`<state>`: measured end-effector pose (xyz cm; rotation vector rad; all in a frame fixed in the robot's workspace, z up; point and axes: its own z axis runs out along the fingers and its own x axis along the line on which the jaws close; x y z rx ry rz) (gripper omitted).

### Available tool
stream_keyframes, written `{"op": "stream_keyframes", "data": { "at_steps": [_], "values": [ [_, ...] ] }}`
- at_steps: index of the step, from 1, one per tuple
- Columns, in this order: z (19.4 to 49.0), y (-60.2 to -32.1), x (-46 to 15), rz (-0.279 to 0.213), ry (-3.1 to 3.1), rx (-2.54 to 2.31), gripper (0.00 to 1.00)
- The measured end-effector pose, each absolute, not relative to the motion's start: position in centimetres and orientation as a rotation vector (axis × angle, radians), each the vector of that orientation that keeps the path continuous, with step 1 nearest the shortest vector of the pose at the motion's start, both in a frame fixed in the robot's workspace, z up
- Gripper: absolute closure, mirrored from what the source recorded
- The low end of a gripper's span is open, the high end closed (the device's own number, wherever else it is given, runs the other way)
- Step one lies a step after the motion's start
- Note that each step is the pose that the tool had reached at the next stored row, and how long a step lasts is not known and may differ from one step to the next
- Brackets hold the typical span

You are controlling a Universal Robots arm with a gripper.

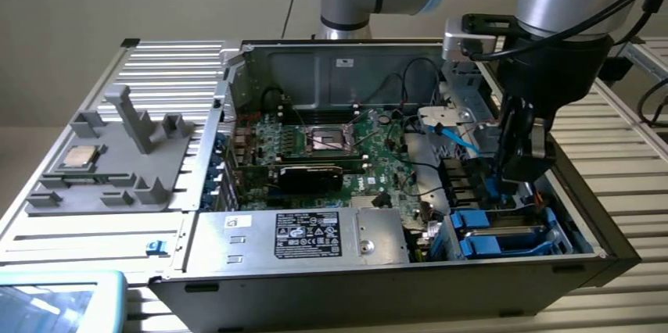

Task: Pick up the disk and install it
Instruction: 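Insert the first disk wire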

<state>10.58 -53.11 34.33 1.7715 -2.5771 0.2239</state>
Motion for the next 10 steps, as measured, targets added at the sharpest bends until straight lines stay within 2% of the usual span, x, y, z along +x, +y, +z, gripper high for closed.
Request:
{"op": "stream_keyframes", "data": {
  "at_steps": [1,2,3,4,5,6,10],
  "values": [
    [34.3,-53.1,10.6,0.224,-2.577,1.772,0.62],
    [34.3,-53.1,10.6,0.224,-2.577,1.772,0.56],
    [34.4,-53.0,10.6,0.224,-2.577,1.771,0.56],
    [34.4,-53.0,10.6,0.224,-2.577,1.772,0.5],
    [34.4,-52.9,10.6,0.224,-2.577,1.771,0.5],
    [34.5,-52.9,10.6,0.224,-2.577,1.771,0.44],
    [35.6,-52.7,10.6,0.225,-2.577,1.772,0.44]
  ]
}}
